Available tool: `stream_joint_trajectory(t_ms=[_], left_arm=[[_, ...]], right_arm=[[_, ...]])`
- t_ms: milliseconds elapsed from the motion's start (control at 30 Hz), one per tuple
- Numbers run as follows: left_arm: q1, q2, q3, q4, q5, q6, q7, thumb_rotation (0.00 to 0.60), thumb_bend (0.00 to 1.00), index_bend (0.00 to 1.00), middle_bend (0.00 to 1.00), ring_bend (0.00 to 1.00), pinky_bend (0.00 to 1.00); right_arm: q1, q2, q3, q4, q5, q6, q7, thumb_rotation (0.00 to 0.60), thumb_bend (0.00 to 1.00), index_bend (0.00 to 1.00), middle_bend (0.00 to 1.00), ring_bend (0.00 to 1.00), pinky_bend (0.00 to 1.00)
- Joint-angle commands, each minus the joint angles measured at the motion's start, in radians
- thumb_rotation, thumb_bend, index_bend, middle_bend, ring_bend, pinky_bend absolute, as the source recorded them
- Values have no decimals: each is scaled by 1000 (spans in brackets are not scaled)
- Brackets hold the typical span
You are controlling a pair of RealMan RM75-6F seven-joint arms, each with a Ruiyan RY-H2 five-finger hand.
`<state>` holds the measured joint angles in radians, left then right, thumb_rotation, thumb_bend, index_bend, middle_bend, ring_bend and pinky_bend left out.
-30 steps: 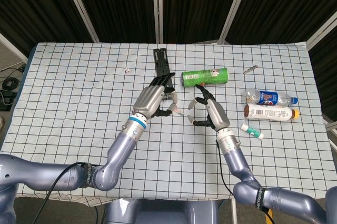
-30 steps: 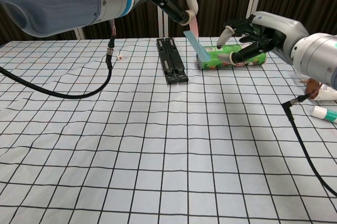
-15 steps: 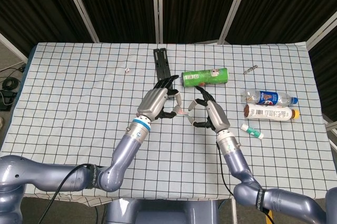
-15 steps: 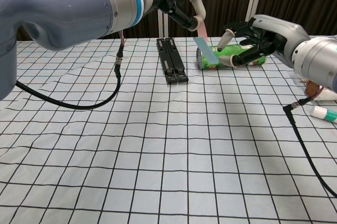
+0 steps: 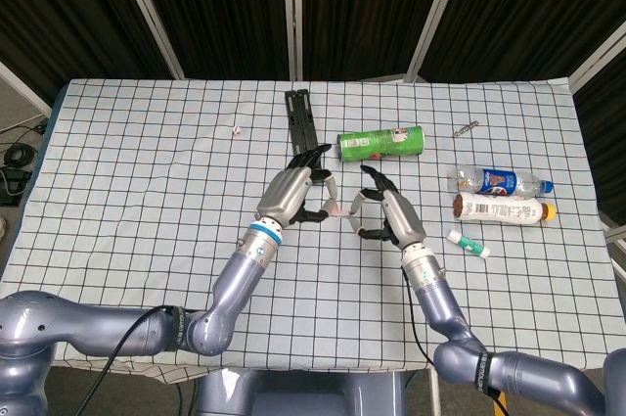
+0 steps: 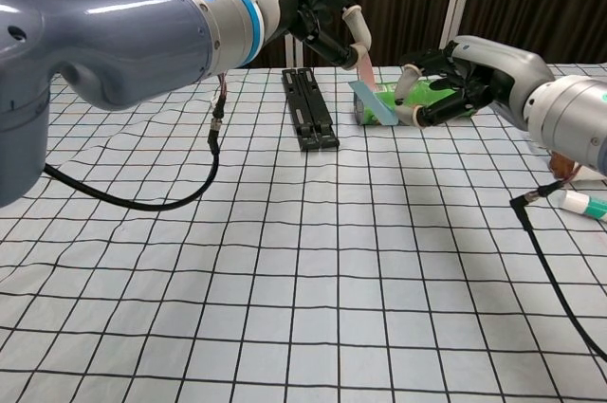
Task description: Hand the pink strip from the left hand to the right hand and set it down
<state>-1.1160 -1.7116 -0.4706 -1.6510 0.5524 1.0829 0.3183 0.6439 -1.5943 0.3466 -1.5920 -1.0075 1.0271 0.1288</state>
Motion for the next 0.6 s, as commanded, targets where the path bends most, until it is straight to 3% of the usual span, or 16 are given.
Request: stream_joint_trajectory(t_ms=[33,600], left_arm=[[-1,-3,-1,2,0,-2,-2,600,579,856,0,0,0],[-7,-33,-9,21,23,-2,-16,600,579,856,0,0,0]], right_arm=[[1,0,0,0,2,-3,-3,600,291,586,55,0,0],[3,4,-3,-5,-1,-18,-4,600,312,573,54,0,0]])
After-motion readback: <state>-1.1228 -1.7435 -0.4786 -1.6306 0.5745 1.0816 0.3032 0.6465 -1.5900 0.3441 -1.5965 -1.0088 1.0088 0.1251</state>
